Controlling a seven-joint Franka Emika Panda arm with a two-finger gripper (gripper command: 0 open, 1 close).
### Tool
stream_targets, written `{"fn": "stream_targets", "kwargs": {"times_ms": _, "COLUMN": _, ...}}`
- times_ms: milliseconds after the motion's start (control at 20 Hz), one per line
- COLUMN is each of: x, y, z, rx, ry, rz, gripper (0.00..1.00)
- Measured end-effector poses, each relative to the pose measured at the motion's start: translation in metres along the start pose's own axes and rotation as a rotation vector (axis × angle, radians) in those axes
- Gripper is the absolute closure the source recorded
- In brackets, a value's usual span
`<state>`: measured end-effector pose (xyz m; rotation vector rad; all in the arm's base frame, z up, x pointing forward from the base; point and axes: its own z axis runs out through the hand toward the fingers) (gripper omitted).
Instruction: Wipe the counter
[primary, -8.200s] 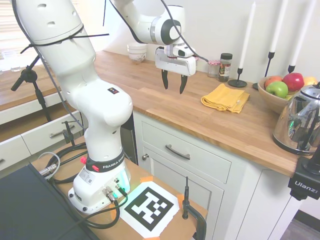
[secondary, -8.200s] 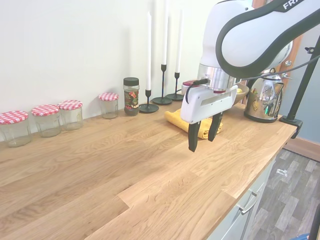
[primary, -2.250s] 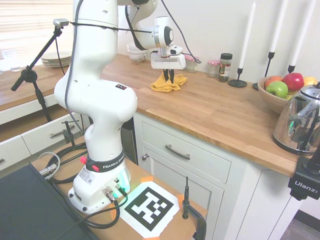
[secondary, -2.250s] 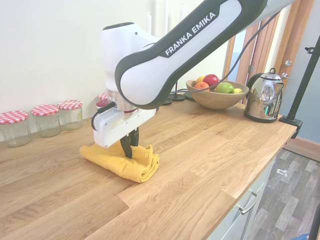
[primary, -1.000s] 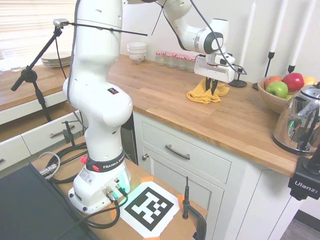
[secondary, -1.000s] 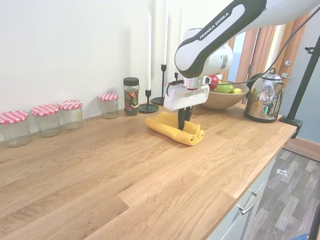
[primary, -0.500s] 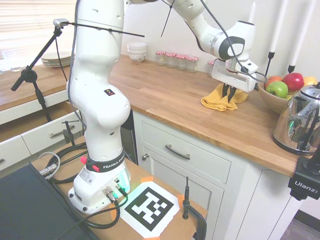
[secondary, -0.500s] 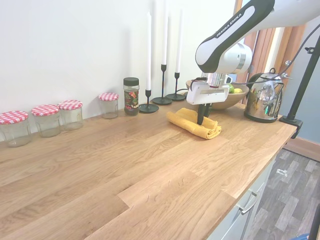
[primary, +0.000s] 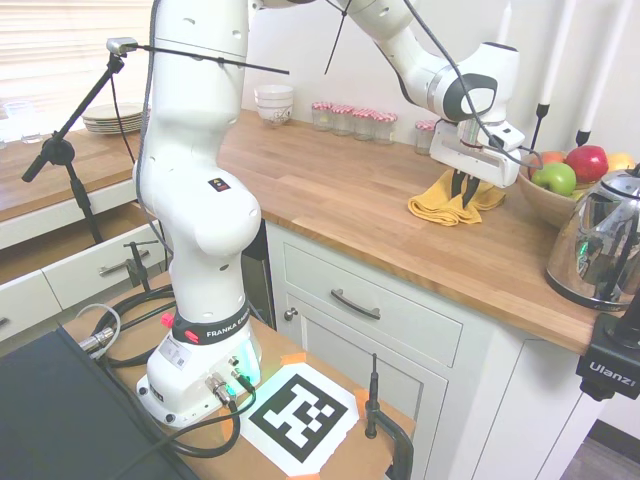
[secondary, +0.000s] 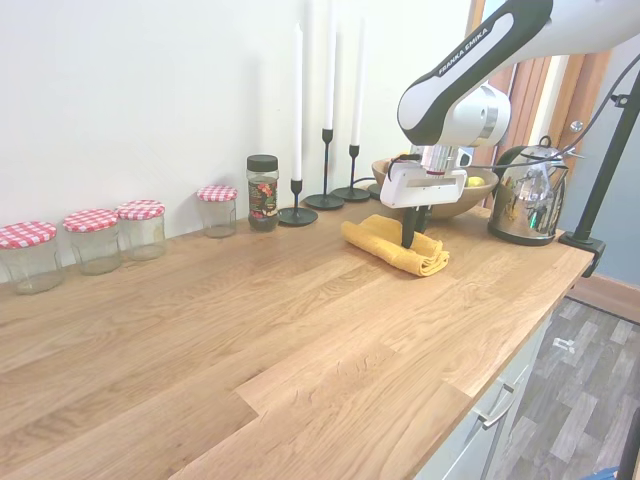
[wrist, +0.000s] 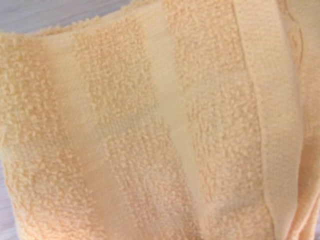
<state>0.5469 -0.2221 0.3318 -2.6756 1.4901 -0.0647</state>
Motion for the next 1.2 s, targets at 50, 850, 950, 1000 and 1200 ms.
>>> {"fn": "stream_targets", "kwargs": {"times_ms": 50, "x": 0.000, "y": 0.000, "z": 0.000, "rx": 0.000, "ry": 0.000, "rz": 0.001, "gripper": 0.00}}
{"fn": "stream_targets", "kwargs": {"times_ms": 850, "x": -0.009, "y": 0.013, "z": -0.016, "rx": 0.022, "ry": 0.023, "rz": 0.006, "gripper": 0.00}}
{"fn": "stream_targets", "kwargs": {"times_ms": 950, "x": -0.010, "y": 0.015, "z": -0.023, "rx": 0.031, "ry": 0.030, "rz": 0.007, "gripper": 0.00}}
{"fn": "stream_targets", "kwargs": {"times_ms": 1000, "x": -0.011, "y": 0.016, "z": -0.026, "rx": 0.035, "ry": 0.033, "rz": 0.008, "gripper": 0.00}}
{"fn": "stream_targets", "kwargs": {"times_ms": 1200, "x": -0.014, "y": 0.020, "z": -0.040, "rx": 0.052, "ry": 0.043, "rz": 0.011, "gripper": 0.00}}
